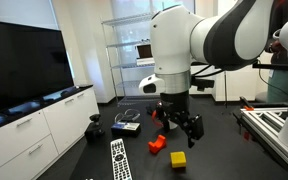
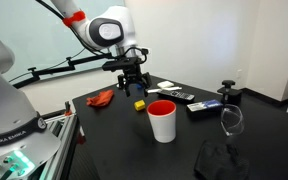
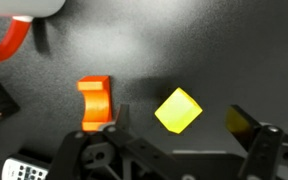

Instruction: Place the yellow block upright.

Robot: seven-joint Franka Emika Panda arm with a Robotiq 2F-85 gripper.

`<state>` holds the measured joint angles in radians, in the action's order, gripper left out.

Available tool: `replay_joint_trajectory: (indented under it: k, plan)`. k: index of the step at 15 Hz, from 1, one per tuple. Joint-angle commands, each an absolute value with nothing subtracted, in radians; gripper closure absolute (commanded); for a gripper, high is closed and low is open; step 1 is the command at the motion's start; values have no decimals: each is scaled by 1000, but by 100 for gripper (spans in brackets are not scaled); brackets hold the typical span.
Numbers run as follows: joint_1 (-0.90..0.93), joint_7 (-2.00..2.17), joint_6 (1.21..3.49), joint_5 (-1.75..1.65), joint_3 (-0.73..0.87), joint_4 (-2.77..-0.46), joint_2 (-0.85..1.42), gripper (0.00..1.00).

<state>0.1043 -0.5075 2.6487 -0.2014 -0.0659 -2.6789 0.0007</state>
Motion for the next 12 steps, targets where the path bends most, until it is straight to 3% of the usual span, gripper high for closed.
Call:
replay_joint_trajectory:
  k: [1,6,12]
  plan:
    - [98,-413,2645,-192,-75,-2671,5,0]
    - [104,-101,2723,-243,-76,-2682,9,0]
    - [120,276,2643,-343,-67,-2639,106,0]
